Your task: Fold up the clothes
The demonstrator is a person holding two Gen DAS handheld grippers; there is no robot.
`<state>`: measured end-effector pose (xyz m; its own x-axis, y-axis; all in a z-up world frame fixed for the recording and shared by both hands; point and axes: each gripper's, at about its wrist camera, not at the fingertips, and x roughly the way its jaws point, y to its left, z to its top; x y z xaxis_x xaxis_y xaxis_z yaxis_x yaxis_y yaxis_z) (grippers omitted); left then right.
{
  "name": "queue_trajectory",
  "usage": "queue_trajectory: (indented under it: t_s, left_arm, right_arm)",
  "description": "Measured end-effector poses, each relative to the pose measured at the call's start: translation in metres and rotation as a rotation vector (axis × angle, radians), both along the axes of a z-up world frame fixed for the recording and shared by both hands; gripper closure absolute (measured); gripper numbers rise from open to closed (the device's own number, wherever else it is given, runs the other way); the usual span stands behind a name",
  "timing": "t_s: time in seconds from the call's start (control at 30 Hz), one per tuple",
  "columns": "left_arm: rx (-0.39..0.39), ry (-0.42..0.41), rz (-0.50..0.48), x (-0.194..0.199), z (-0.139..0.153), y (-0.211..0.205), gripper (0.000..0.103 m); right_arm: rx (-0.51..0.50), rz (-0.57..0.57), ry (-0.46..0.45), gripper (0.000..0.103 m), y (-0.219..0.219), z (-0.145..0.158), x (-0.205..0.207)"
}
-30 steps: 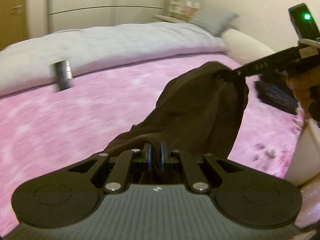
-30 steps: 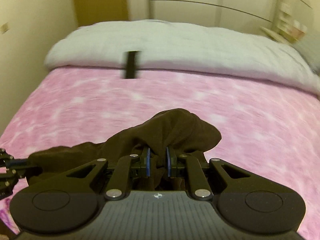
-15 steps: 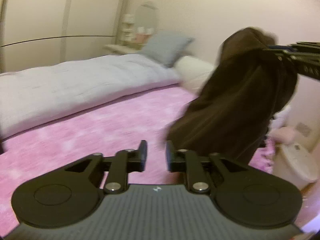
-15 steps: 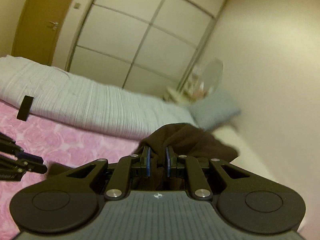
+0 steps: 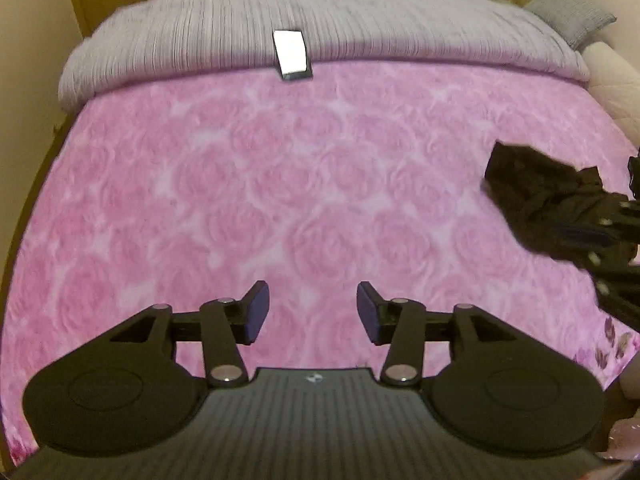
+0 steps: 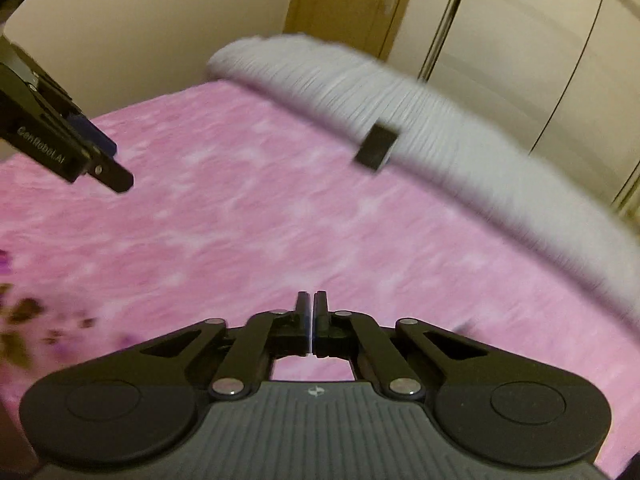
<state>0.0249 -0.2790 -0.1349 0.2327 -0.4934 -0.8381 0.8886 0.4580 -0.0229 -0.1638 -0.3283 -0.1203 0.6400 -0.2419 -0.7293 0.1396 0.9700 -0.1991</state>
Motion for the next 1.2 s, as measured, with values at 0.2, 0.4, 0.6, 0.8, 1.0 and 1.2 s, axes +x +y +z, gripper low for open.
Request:
queue_trajectory:
  t_s: [0.2, 0.4, 0.6, 0.8, 1.0, 1.2]
  left_arm:
    - [-0.070, 0.073, -0.179, -0.061, -0.009, -0.079, 0.033]
    - [-0.078, 0.068, -0.432, -0.181, -0.024, -0.195, 0.024]
    - [-0.001, -0.005, -0.707, -0.318, -0.075, -0.297, 0.019]
    - [0.090, -0.348, -1.164, -0.439, -0.140, -0.331, 0.020]
    - [0.191, -0.443, -1.387, -0.466, -0.177, -0.359, 0.069]
    - [0.231, -0.236, -1.267, -0.424, -0.123, -0.339, 0.093]
  right_arm:
    - [-0.037, -0.126, 0.181, 0.053, -0.030, -0.022, -0.066]
    - [-0.100, -0.322, 0.288, 0.028, -0.164, -0.032, -0.150]
    - [-0.184, -0.142, 0.370, 0.016, -0.295, -0.087, -0.194]
    - [-0.338, 0.176, 0.448, 0.016, -0.376, -0.145, -0.221]
    - [-0.272, 0.301, 0.533, 0.031, -0.418, -0.193, -0.223]
    - [-0.061, 0.251, 0.473, 0.097, -0.409, -0.161, -0.223]
